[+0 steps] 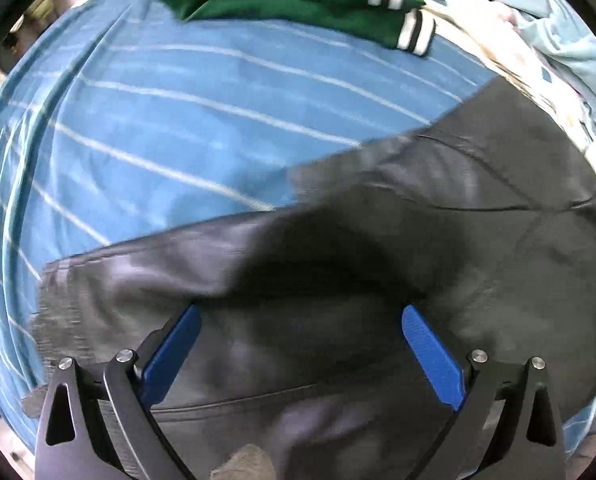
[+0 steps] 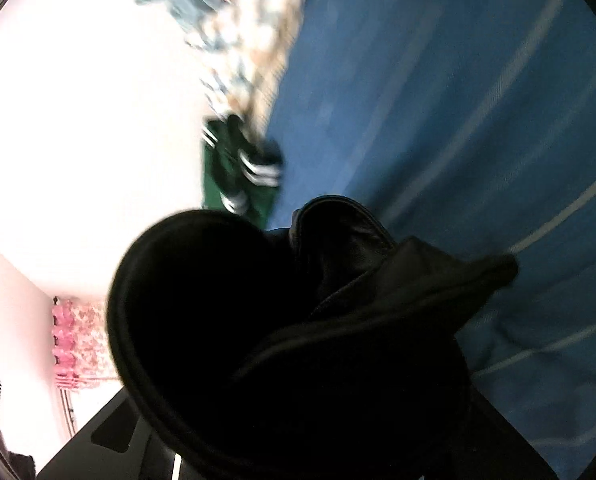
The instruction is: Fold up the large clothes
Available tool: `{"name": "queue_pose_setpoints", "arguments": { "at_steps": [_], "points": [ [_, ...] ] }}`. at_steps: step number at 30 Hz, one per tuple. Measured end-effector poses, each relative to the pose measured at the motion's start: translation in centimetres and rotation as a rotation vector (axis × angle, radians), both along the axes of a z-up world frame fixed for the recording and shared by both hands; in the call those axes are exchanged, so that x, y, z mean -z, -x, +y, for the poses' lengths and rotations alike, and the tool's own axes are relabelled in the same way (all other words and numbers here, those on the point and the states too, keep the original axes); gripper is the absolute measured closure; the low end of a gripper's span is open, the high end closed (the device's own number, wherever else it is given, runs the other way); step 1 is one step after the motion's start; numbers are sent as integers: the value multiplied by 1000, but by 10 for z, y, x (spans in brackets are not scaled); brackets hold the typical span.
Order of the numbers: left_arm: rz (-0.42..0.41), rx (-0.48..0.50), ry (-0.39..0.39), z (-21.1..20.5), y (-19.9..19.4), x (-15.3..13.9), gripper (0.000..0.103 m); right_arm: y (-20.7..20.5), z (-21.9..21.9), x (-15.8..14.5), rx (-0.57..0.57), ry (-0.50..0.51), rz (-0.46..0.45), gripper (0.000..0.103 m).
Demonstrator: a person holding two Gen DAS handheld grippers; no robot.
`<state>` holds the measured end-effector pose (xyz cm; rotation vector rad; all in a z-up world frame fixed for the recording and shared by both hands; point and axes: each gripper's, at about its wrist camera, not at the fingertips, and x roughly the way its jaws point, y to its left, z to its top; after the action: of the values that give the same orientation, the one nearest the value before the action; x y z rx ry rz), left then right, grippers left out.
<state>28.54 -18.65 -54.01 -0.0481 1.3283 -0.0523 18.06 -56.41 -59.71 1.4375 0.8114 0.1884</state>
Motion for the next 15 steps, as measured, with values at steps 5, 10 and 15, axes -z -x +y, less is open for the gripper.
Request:
{"name": "queue_pose_setpoints", "arguments": {
  "at_steps": [5, 10, 15],
  "points": [
    [27, -12, 56, -11, -14, 16, 0, -11, -14, -57, -46, 187, -36, 83],
    [52, -51, 82, -10, -16, 30, 0, -42, 34, -103, -227, 312, -92, 83],
    [30, -199, 120, 48, 12, -7, 0, -66, 107, -140, -384, 364, -154, 83]
  ]
}}
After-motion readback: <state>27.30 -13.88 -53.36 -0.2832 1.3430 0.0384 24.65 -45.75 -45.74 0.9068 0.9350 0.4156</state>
